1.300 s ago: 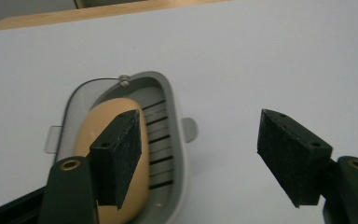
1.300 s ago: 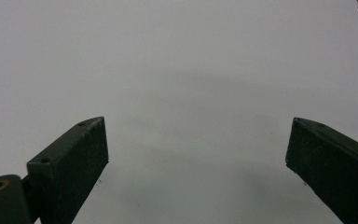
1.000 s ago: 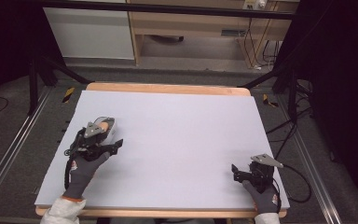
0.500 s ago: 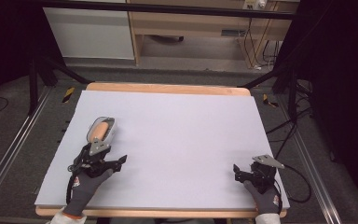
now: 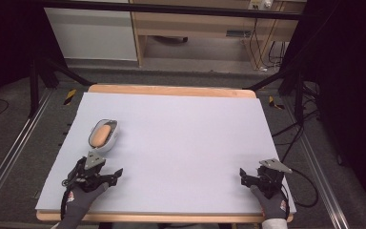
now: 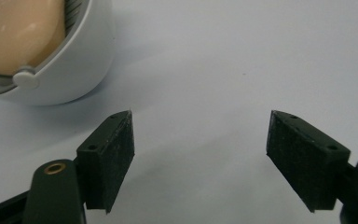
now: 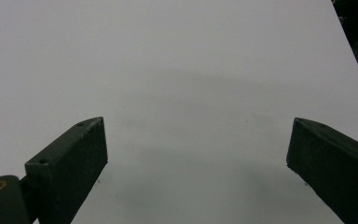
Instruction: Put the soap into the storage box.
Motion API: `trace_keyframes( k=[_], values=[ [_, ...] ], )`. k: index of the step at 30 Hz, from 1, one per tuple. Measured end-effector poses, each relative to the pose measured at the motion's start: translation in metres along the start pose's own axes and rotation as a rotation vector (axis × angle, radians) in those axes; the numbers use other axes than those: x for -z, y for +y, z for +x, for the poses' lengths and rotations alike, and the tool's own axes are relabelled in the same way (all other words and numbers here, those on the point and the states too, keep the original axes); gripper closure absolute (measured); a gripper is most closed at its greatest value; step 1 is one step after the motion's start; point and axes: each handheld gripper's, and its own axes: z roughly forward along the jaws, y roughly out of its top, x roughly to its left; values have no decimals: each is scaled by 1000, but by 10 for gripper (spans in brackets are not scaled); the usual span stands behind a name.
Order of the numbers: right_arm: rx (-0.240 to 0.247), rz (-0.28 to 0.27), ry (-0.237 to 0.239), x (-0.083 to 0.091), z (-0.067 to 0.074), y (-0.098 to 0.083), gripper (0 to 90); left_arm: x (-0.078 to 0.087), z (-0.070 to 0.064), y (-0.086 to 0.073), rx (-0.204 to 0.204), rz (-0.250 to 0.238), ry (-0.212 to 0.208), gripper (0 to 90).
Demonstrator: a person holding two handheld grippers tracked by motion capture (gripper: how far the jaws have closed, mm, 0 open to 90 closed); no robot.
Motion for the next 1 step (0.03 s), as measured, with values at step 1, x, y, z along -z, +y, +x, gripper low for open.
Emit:
trace_keyframes(
  k=[1],
  values=[
    [0, 0, -1, 0, 0, 0, 53, 1, 2, -1, 4, -1, 5, 224]
  ],
)
